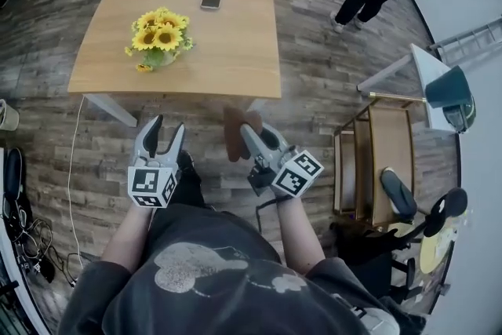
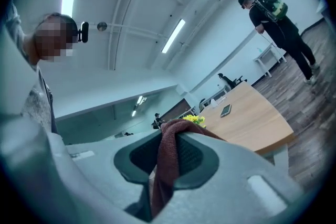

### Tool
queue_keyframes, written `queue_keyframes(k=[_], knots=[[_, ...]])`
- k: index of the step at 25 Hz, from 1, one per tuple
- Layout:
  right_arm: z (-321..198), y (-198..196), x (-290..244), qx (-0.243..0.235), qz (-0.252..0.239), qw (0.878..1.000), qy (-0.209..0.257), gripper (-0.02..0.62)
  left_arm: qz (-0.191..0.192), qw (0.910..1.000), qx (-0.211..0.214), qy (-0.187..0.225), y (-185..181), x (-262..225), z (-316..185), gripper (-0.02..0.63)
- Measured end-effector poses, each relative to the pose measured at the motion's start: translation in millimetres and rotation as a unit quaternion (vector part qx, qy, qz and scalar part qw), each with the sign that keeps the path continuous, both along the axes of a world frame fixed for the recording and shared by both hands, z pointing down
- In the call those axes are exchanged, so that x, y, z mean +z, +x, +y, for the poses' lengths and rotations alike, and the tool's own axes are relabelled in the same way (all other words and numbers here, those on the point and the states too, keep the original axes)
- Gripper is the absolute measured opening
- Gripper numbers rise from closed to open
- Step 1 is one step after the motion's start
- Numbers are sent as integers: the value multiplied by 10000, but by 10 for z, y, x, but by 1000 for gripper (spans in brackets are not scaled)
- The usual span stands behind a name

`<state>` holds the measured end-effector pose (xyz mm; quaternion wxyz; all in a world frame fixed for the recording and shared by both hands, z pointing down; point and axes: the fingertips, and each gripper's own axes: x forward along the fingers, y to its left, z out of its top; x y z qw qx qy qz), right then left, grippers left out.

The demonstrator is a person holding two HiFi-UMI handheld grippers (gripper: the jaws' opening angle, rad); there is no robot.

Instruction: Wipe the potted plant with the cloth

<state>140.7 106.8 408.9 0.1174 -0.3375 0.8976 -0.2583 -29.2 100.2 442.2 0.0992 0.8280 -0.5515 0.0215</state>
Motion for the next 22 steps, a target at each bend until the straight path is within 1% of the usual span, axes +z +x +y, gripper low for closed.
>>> queue_keyframes(k=[1,3,7,10,11,12,14,16,22], knots=[[113,58,-51,30,-129,9999,58,46,29,10000,-63,34,43,-41,111,214],[325,153,-56,79,-240,9997,75,46,40,9999,-160,19,117,-60,312,176],[705,249,43,64,-153,9998,-92,46,-32,9997,-209,-133,202,-55,653,132],[886,316,47,75,-97,9999,-113,46,-21,9994,-330,-126,182,-135,825,78],[929,338,53,115,-98,9998,-117,46,5,9992,-361,-145,171,-149,878,56],[974,353,68,157,-104,9997,-129,48,33,9992,-366,-180,166,-152,935,19],[1076,350,124,183,-110,9996,-170,46,100,9991,-320,-271,172,-130,1048,18],[1173,296,193,110,-108,9996,-226,46,146,9990,-272,-336,175,-106,1143,18],[1366,45,265,-195,-128,9992,-324,46,97,9990,-178,-406,131,-94,1333,18]])
